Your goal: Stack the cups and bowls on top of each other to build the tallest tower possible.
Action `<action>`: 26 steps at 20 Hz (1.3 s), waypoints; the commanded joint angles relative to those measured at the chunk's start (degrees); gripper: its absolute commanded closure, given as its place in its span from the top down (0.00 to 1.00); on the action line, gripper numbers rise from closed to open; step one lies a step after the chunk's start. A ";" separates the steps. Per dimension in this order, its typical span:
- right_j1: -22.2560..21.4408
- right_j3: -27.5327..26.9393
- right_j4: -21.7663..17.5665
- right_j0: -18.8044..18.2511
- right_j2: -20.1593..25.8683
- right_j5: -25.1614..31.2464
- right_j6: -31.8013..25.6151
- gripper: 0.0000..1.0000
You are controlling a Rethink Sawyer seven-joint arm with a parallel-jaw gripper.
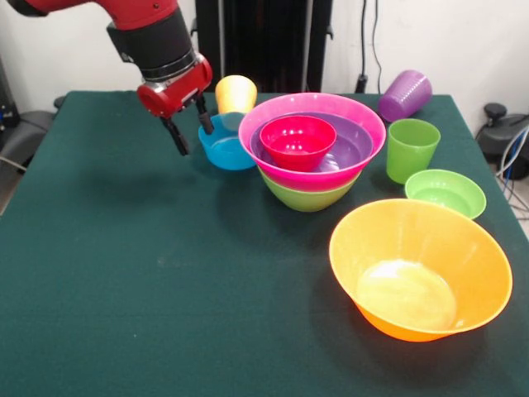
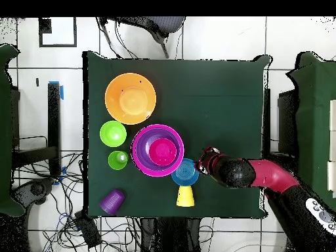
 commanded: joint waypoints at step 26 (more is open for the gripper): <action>3.22 -7.88 -6.92 8.80 -10.54 -1.85 5.98 1.00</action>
